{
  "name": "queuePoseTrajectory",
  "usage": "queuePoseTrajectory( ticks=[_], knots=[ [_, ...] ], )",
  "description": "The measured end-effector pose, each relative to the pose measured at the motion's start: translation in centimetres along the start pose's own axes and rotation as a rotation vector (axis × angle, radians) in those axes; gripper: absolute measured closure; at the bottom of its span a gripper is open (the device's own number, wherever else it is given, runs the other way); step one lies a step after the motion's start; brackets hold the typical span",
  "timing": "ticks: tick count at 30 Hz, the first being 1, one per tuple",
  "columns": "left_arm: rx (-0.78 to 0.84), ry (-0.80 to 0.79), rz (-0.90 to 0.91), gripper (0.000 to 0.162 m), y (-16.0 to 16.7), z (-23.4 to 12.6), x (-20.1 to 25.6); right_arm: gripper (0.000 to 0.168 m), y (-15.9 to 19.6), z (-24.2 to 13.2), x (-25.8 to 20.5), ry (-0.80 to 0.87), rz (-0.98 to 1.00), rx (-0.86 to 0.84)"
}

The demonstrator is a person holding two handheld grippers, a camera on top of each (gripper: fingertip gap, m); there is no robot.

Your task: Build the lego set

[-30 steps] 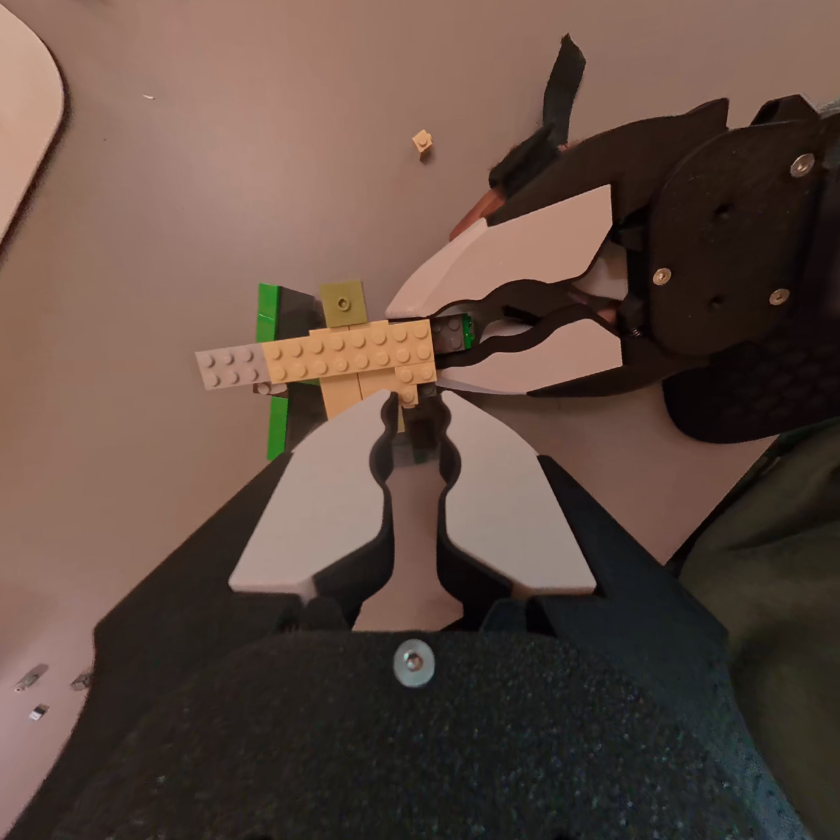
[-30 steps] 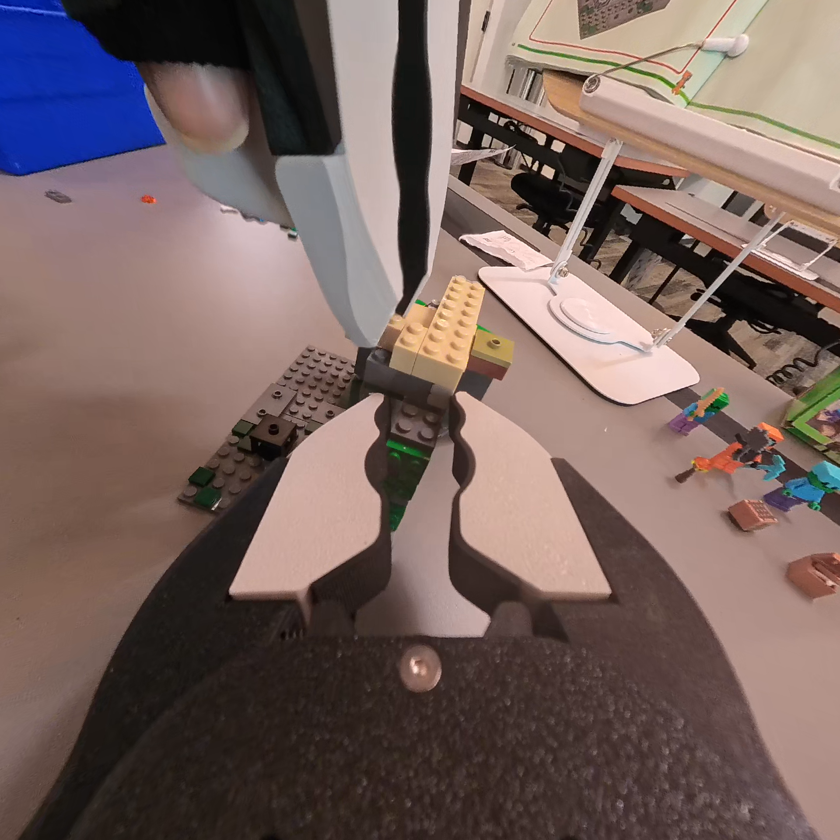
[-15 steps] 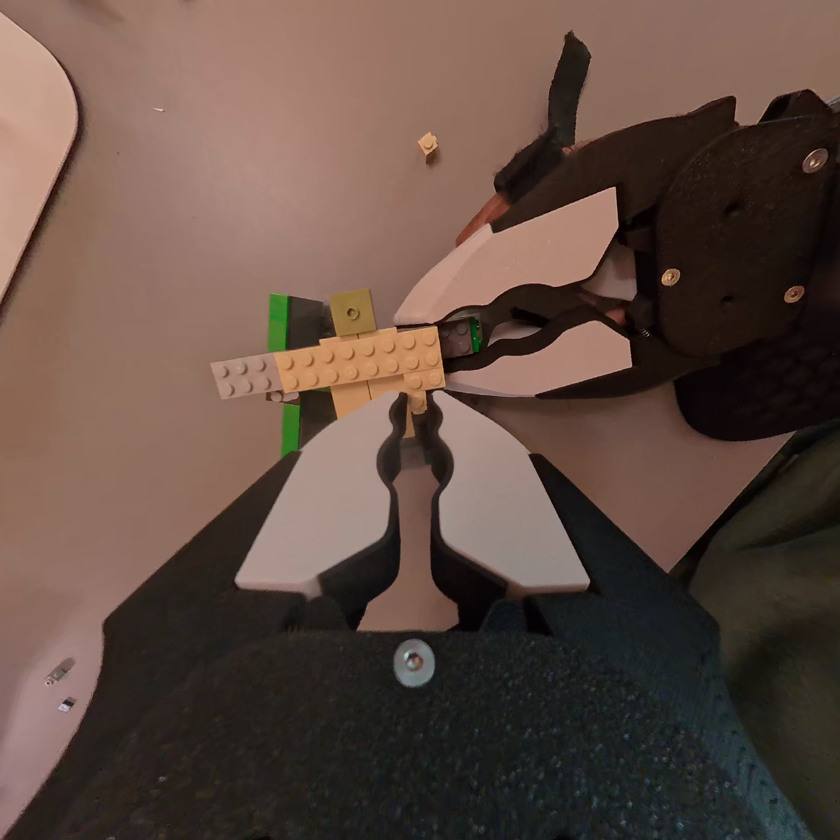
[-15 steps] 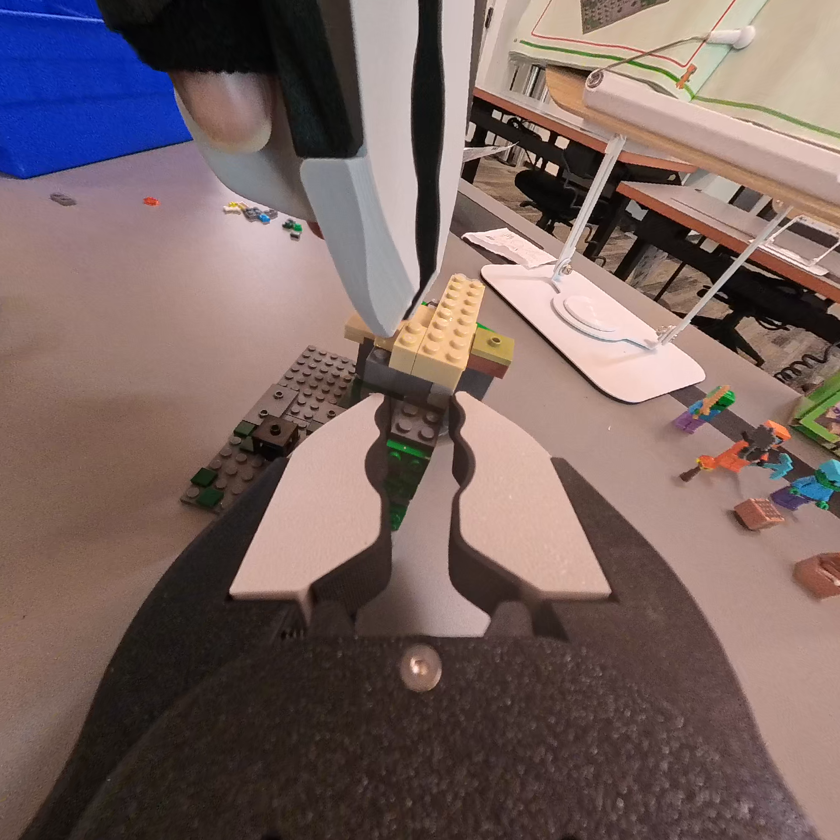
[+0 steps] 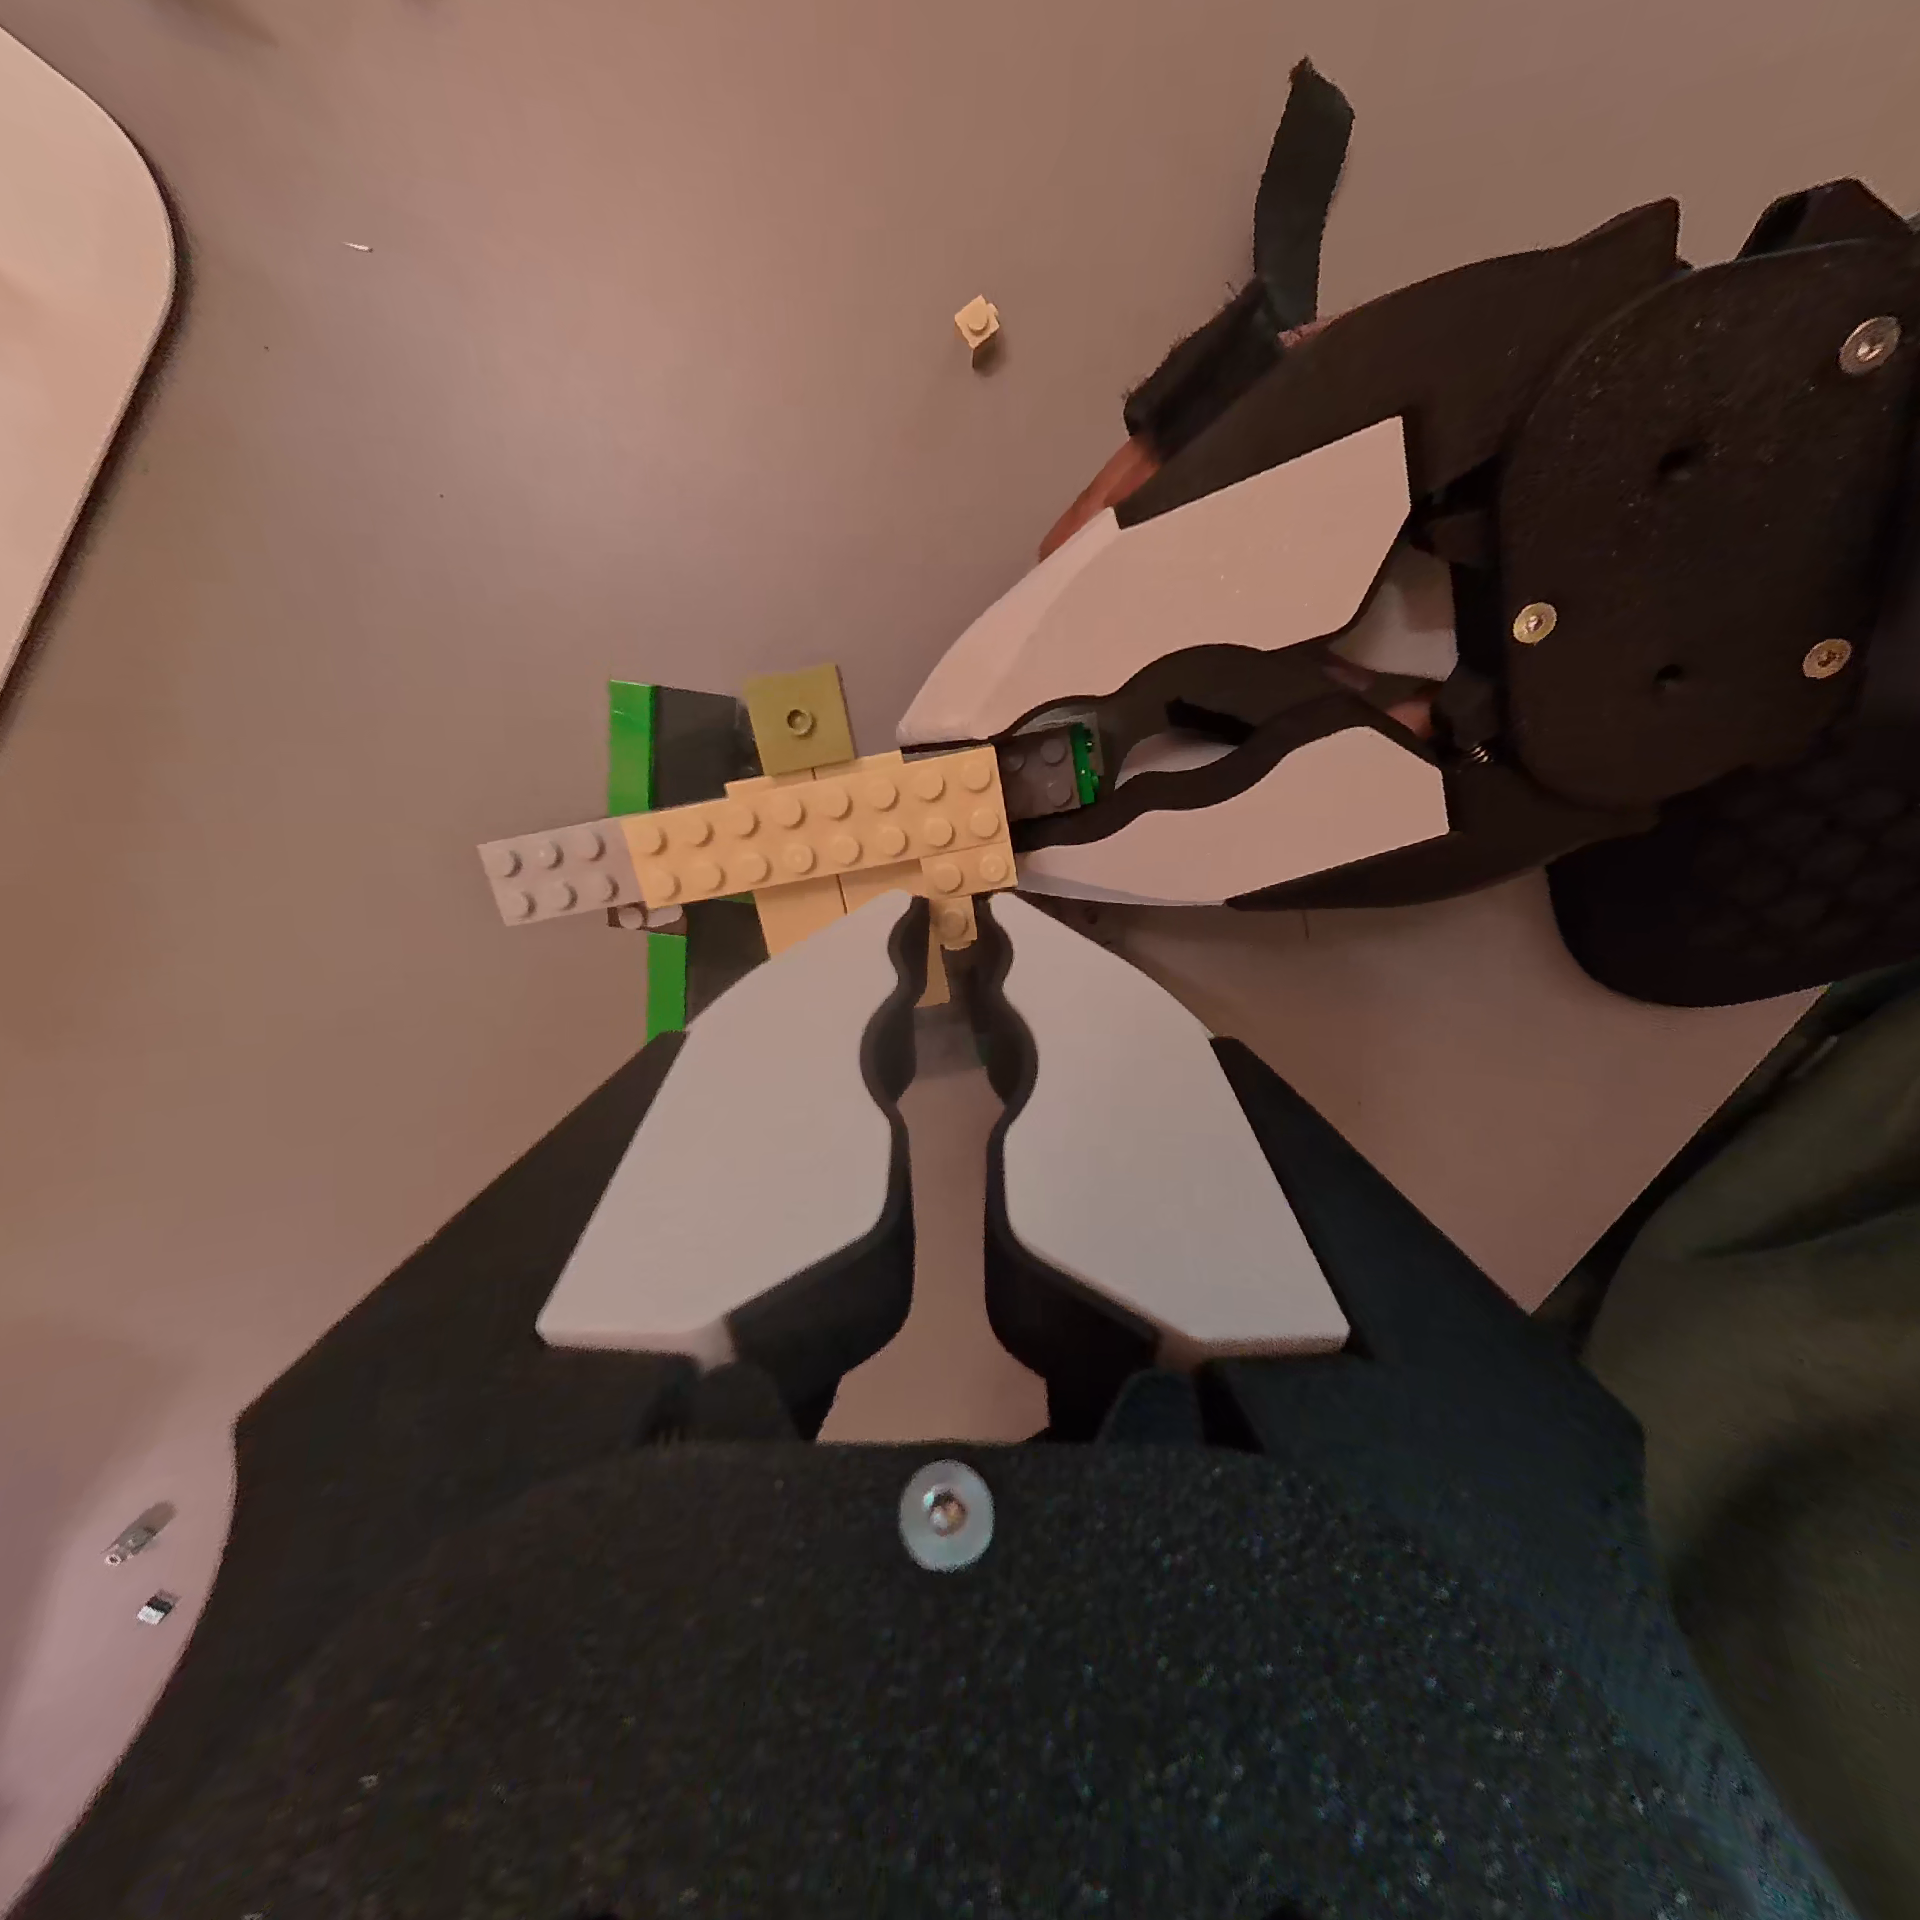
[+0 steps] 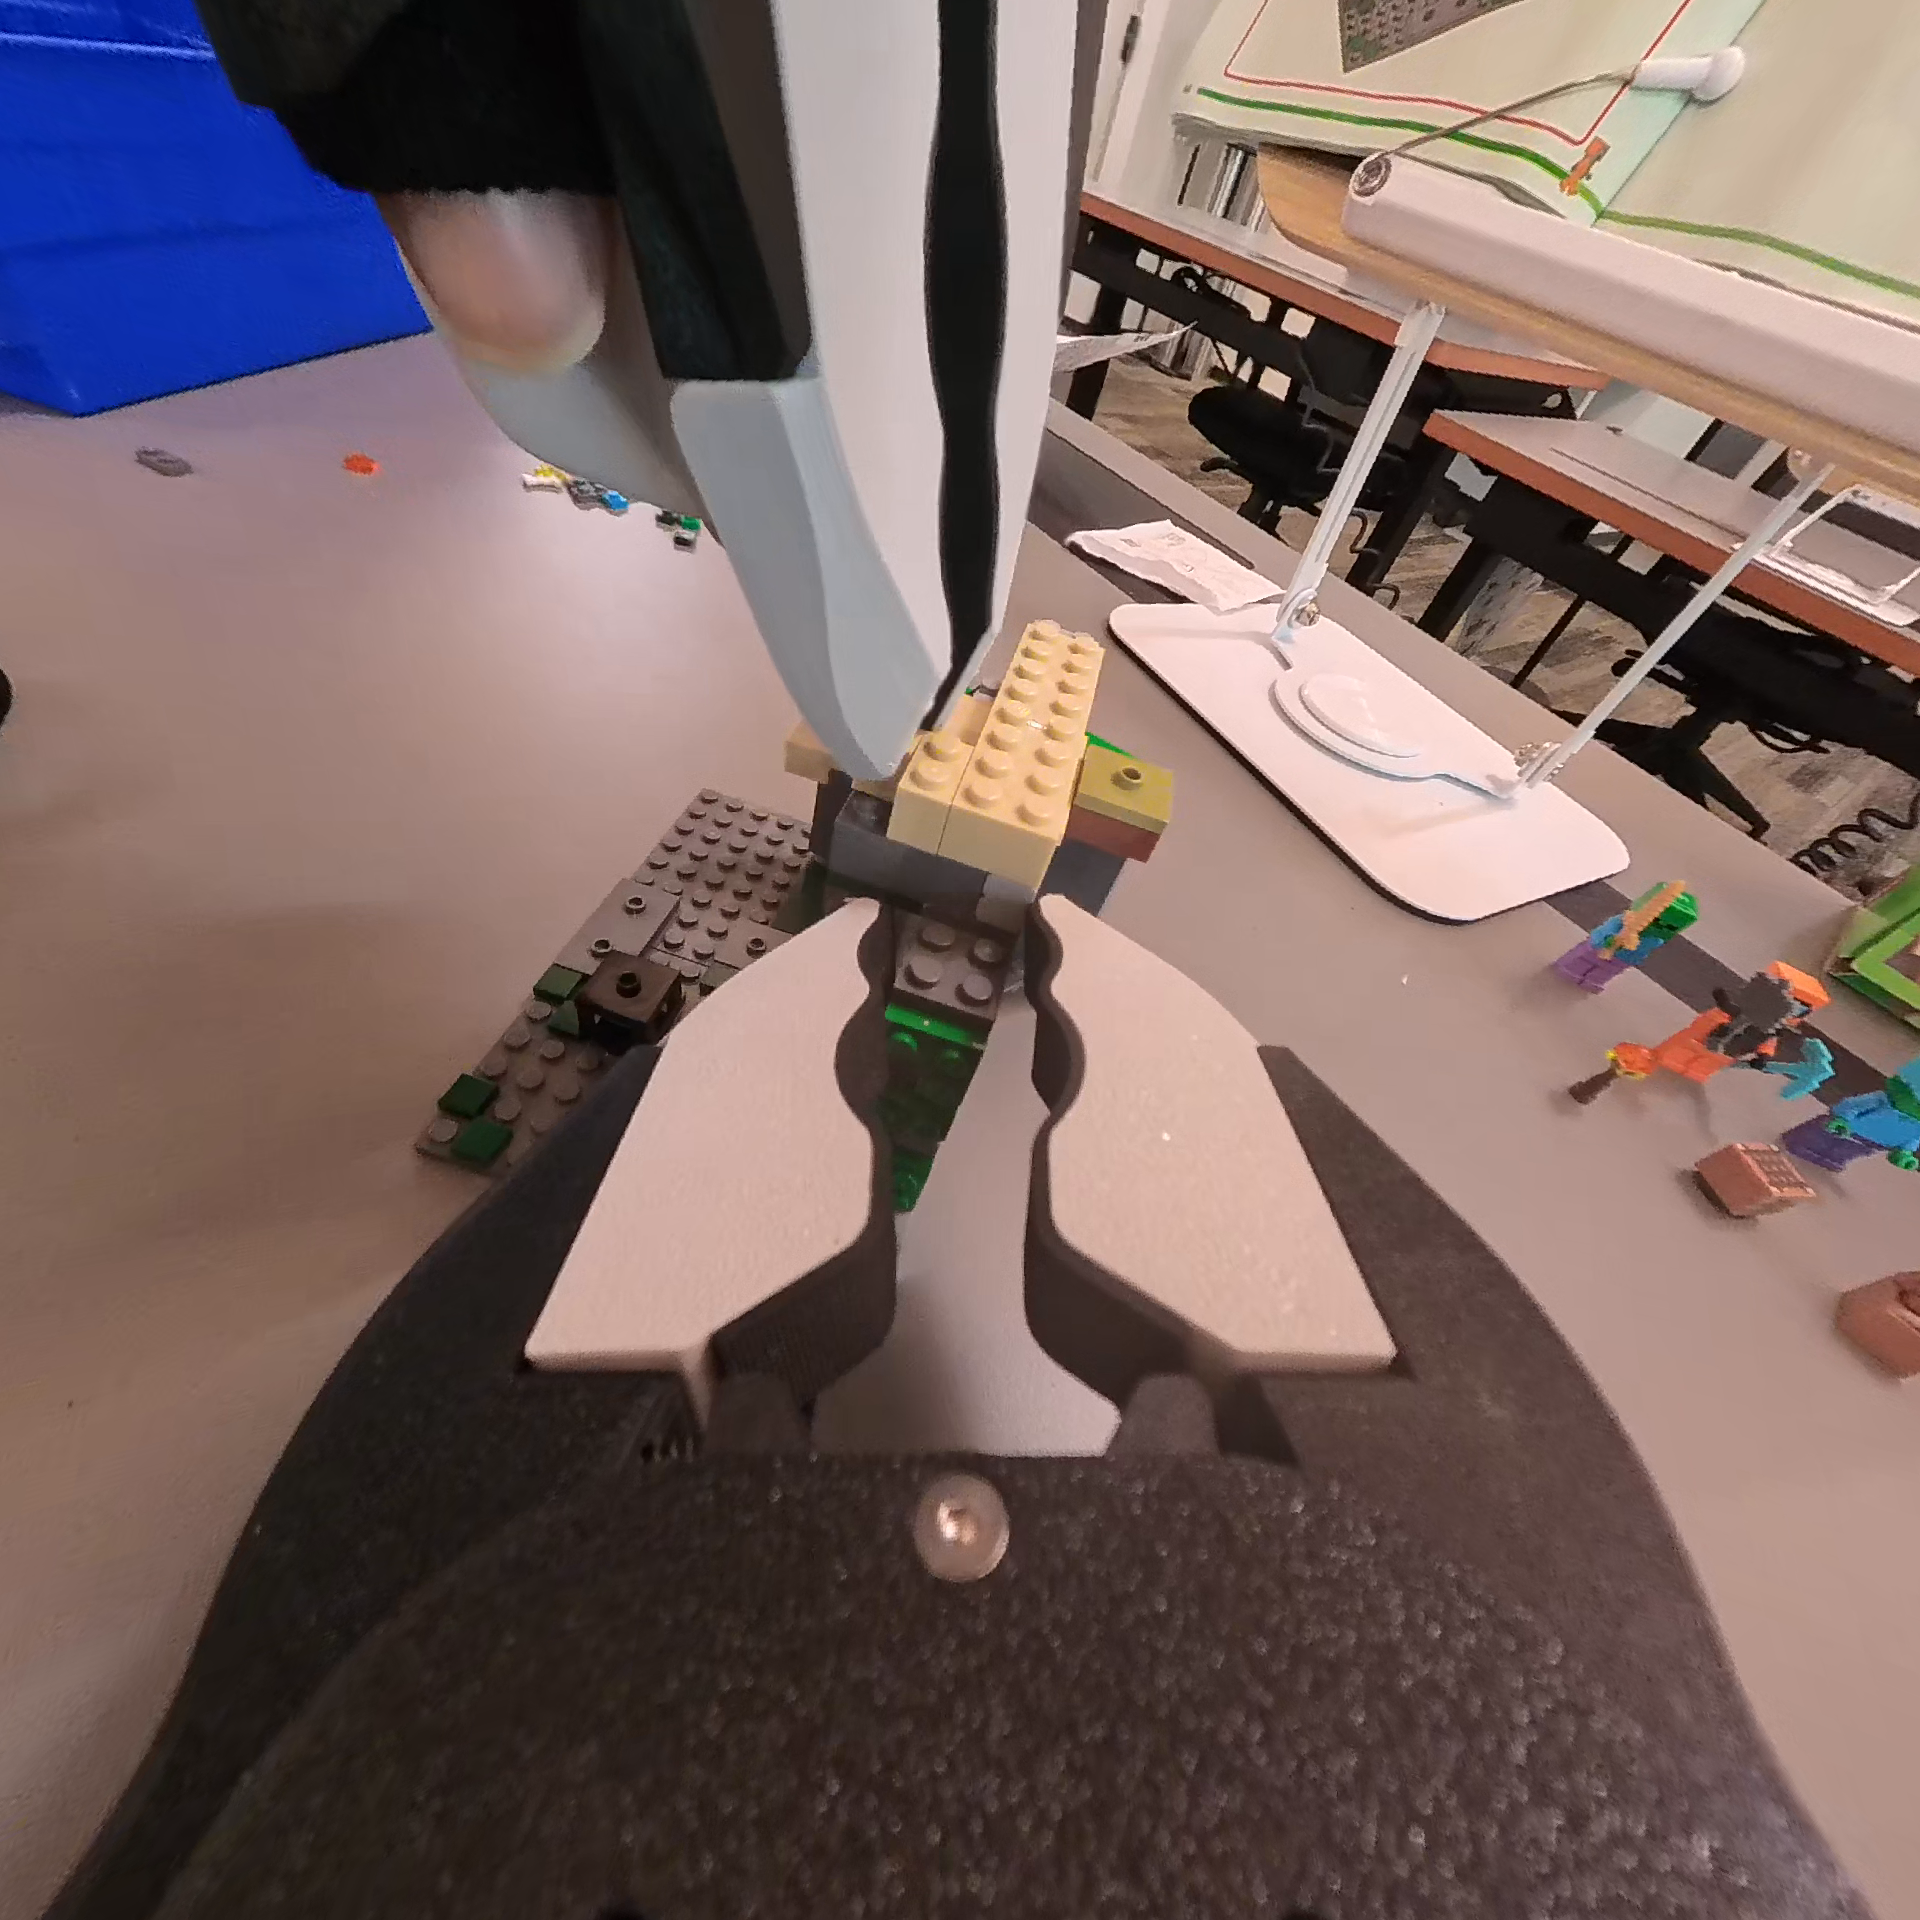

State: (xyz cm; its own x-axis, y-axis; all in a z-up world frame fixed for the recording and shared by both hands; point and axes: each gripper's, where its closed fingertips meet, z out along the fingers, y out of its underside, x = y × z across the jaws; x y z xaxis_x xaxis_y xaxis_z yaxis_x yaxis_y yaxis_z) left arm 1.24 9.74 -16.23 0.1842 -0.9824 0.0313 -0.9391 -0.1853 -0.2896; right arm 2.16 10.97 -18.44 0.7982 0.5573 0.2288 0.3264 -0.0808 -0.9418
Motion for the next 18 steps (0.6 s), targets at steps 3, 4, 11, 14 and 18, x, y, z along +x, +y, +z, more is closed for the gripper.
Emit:
queuePoseTrajectory(
  ticks=[3,4,11,14,18],
  knots=[
    [-0.007,-0.006,0.006,0.154,0.04,0.01,0.0,0.145,0.0,0.02,0.0,-0.001,-0.001,0.0],
    [-0.009,-0.007,0.006,0.154,0.04,0.0,0.01,0.145,0.0,0.02,-0.01,-0.001,-0.001,-0.001],
    [-0.014,-0.01,0.004,0.154,0.19,-0.07,0.07,0.145,0.01,0.07,-0.11,-0.005,-0.007,-0.002],
    [-0.017,-0.013,0.003,0.154,0.24,-0.08,0.07,0.145,0.0,0.09,-0.14,-0.007,-0.007,-0.003],
    [-0.019,-0.016,0.003,0.154,0.26,-0.1,0.1,0.146,0.02,0.11,-0.15,-0.008,-0.009,-0.004]
  ],
)
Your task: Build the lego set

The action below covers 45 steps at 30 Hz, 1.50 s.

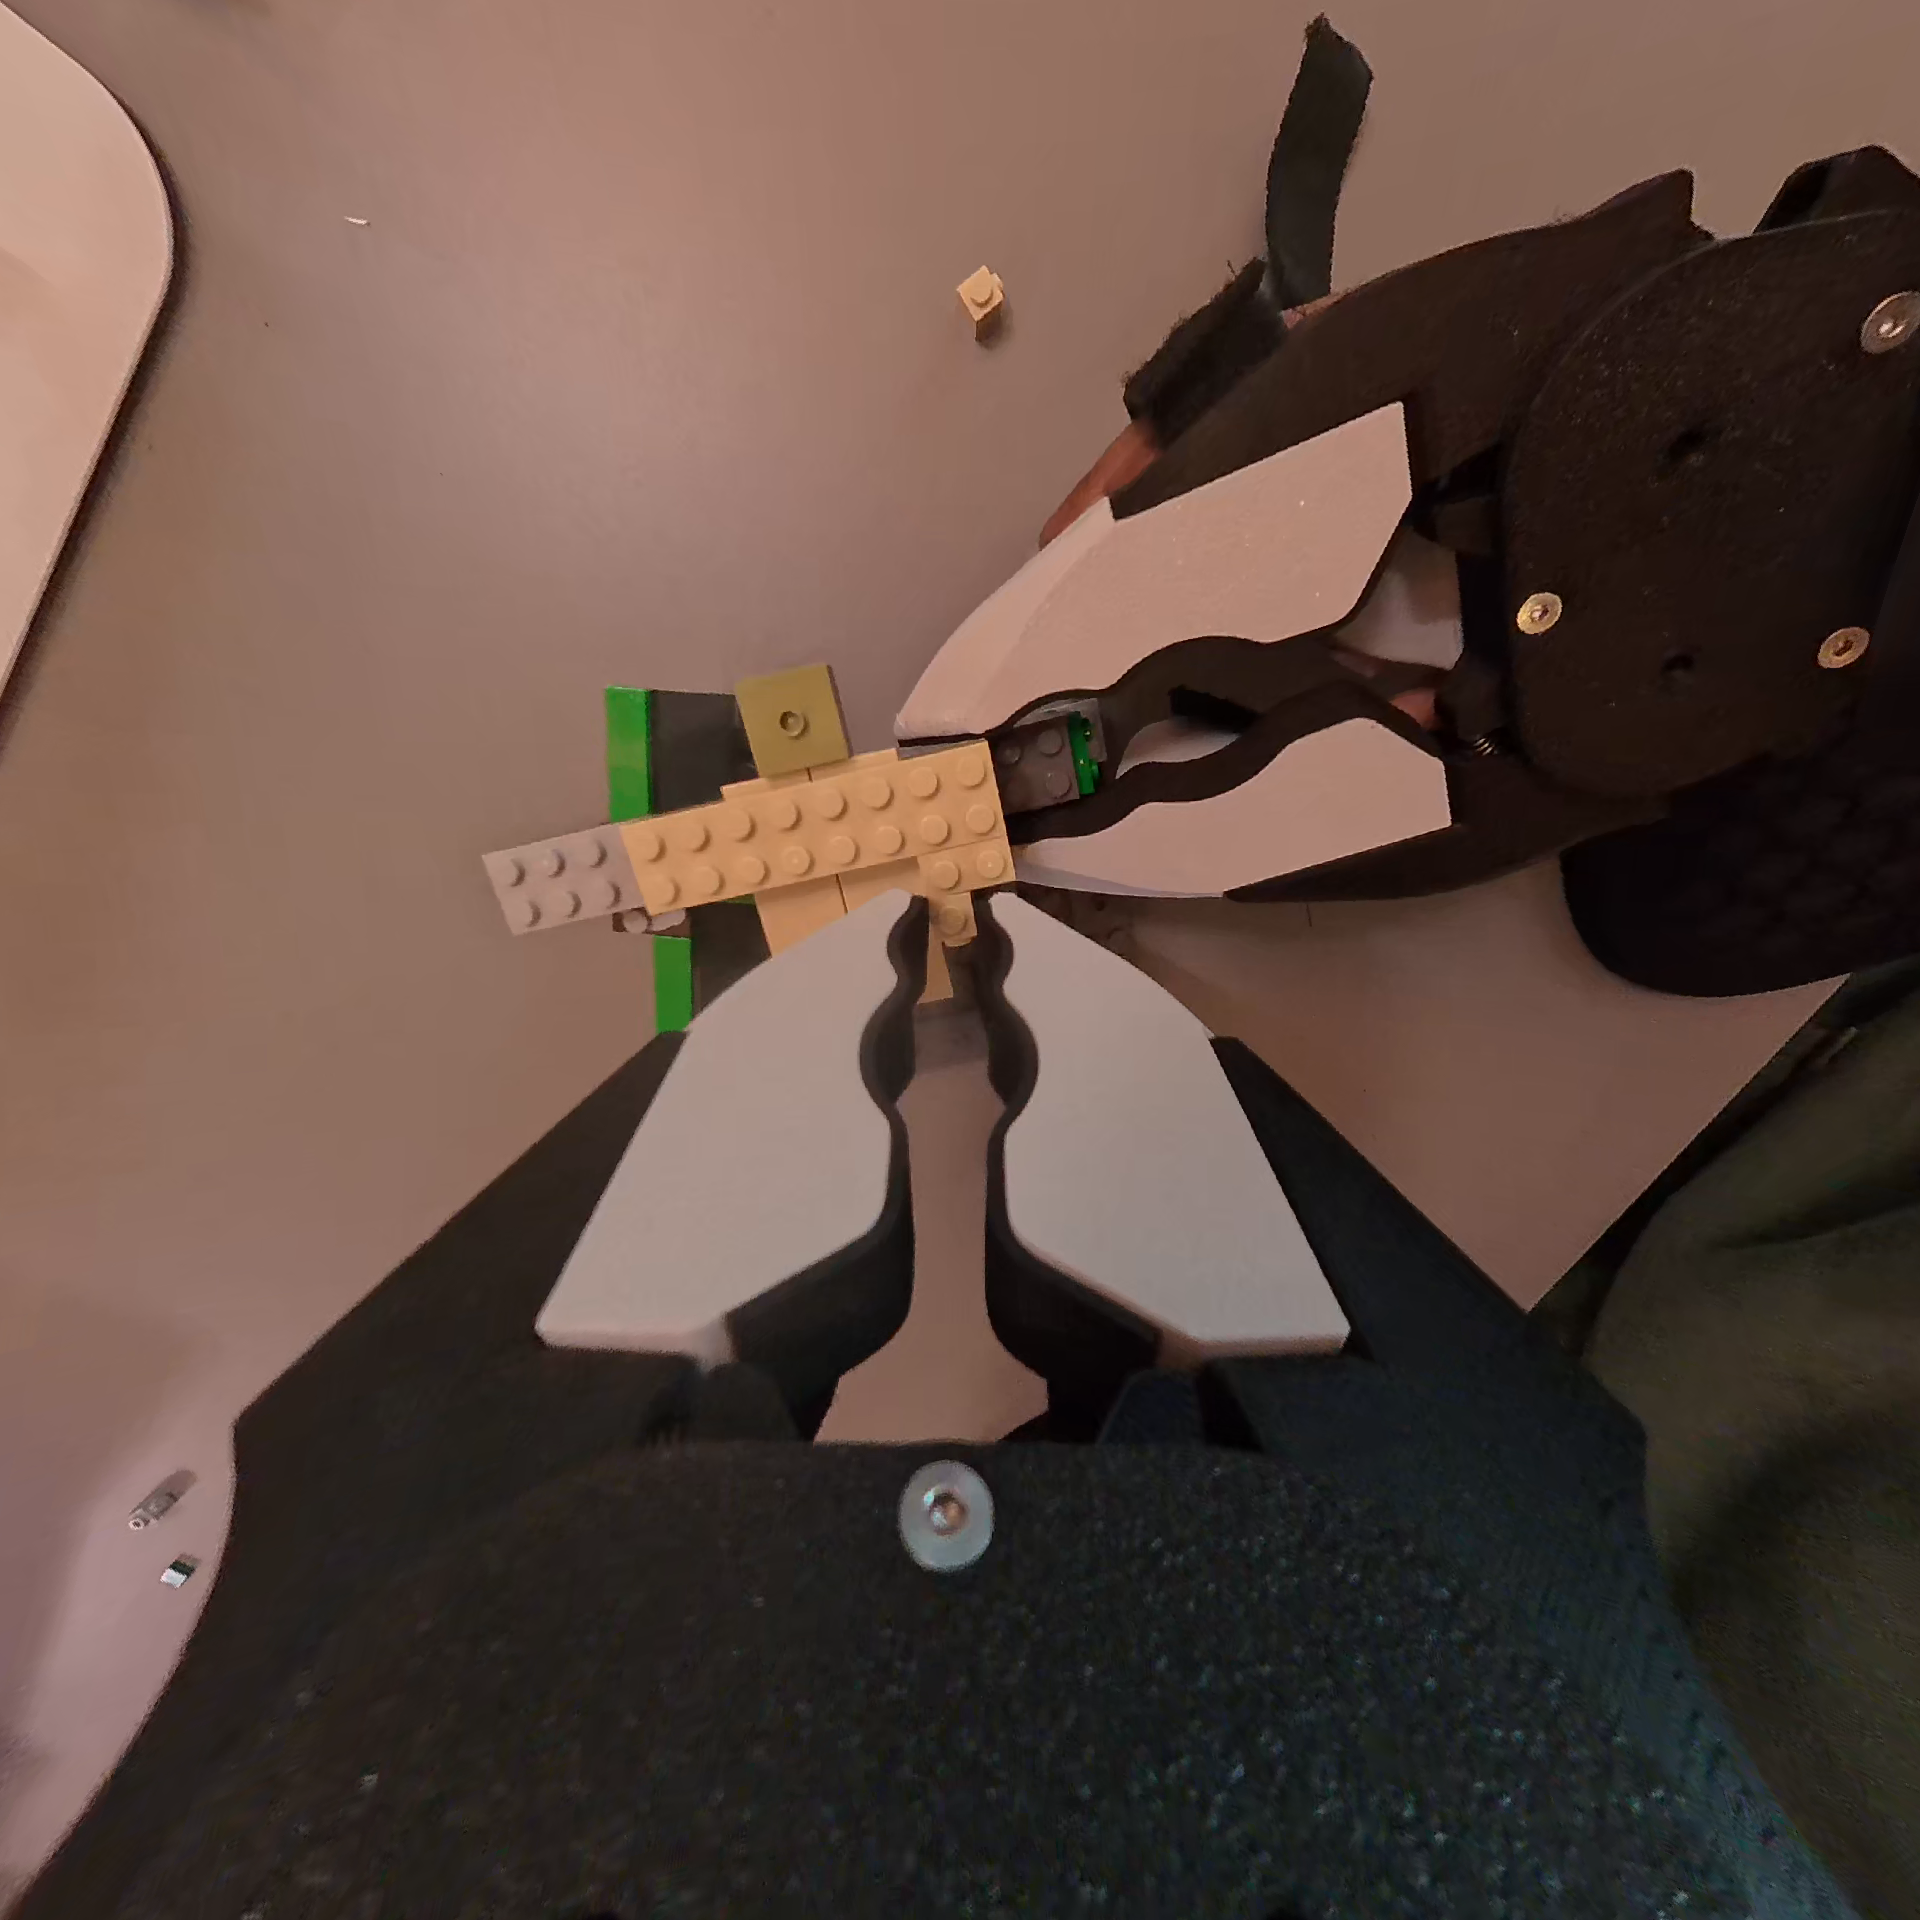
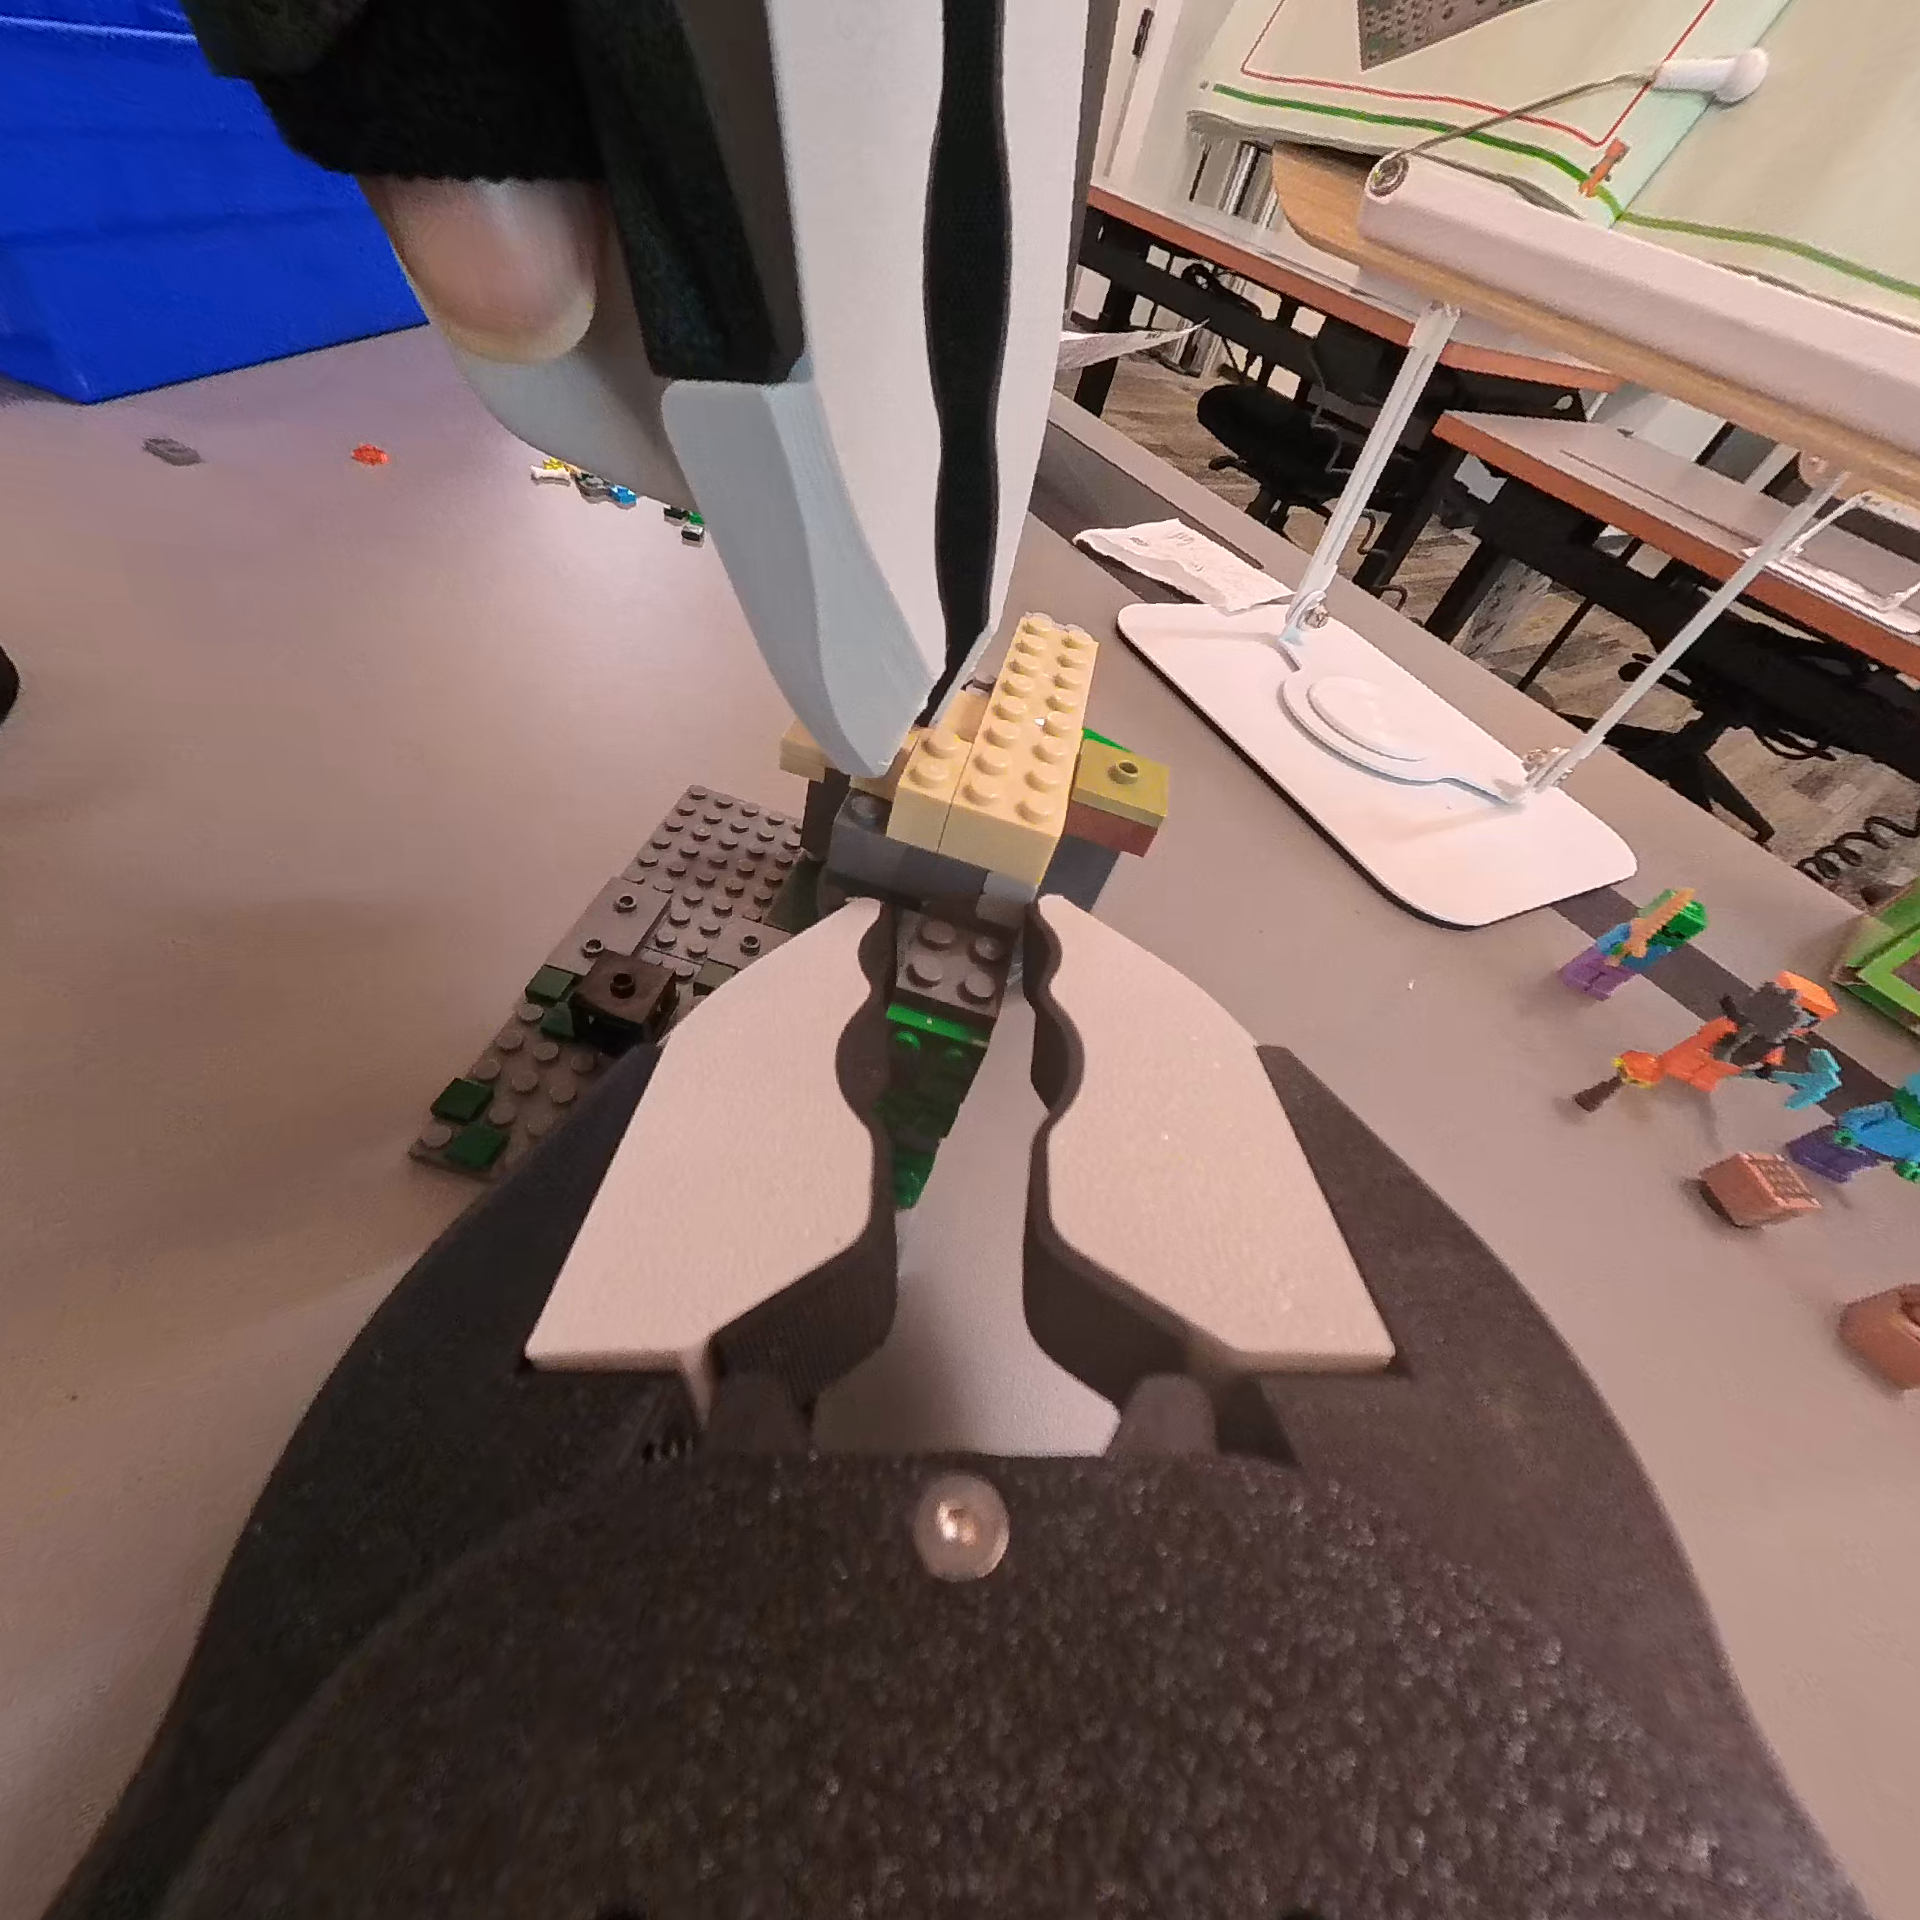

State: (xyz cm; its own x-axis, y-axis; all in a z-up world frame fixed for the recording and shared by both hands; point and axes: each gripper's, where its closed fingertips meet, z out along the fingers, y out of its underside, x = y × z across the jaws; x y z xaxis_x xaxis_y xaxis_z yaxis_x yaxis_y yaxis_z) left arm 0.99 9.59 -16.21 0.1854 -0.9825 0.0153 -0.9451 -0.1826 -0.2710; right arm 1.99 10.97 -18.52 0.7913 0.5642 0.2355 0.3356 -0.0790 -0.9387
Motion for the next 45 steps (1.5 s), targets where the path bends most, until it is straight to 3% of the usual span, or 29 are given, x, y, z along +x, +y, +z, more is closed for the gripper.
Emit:
queuePoseTrajectory(
  ticks=[31,39,45],
  knots=[
    [0.028,-0.047,-0.017,0.154,0.1,0.1,0.0,0.146,0.1,0.0,-0.1,-0.006,0.009,-0.002],
    [0.112,-0.019,-0.022,0.149,-0.6,-2.9,0.0,0.146,0.1,-0.1,-0.1,-0.02,0.019,0.004],
    [0.108,-0.024,-0.001,0.154,0.5,-1.0,0.3,0.142,-0.1,-0.1,-0.3,-0.034,0.003,0.022]
  ],
)
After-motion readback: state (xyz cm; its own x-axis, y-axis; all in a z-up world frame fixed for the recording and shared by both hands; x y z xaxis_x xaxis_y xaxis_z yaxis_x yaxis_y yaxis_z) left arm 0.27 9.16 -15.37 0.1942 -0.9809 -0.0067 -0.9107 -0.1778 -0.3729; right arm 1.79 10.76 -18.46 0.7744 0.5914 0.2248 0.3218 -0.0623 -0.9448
